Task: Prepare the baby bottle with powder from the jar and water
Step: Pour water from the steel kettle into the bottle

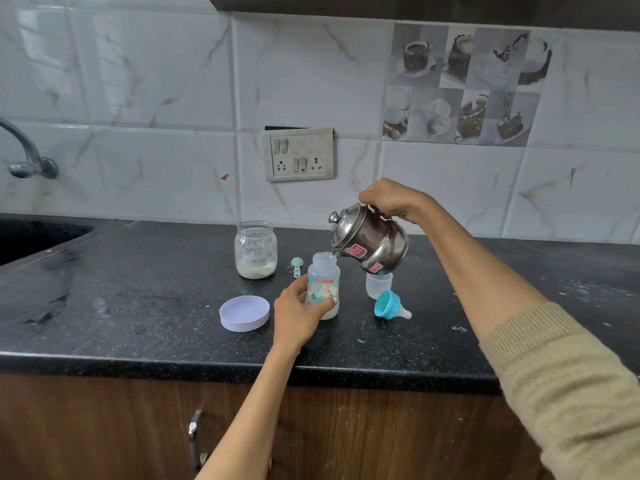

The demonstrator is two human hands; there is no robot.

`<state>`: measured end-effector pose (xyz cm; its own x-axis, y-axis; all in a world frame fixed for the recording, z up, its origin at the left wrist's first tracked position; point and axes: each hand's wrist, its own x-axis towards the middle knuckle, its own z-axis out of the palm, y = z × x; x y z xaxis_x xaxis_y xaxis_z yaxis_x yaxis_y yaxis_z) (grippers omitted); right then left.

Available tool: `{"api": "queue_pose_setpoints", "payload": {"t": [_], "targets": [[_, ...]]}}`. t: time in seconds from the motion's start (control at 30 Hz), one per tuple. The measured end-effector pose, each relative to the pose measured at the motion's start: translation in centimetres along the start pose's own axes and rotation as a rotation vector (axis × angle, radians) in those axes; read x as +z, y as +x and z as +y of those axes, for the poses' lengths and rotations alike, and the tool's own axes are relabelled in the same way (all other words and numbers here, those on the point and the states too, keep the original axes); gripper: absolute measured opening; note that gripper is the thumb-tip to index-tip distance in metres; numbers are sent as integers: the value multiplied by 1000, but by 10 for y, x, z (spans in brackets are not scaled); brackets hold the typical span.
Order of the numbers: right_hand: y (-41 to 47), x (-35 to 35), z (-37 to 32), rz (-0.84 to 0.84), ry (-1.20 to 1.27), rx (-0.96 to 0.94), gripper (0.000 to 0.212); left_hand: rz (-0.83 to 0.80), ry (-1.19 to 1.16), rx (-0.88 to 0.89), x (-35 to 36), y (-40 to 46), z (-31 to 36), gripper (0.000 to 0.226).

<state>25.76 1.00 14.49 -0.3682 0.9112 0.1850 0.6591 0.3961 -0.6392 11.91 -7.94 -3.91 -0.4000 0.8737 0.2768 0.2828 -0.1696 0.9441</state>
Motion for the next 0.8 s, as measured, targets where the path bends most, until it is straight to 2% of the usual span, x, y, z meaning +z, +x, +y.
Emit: {"api": "queue_pose_setpoints", "payload": {"t": [0.8], "targets": [[1, 0, -3, 2, -27, -17, 40, 6, -18, 1, 0, -1, 1, 63]]}}
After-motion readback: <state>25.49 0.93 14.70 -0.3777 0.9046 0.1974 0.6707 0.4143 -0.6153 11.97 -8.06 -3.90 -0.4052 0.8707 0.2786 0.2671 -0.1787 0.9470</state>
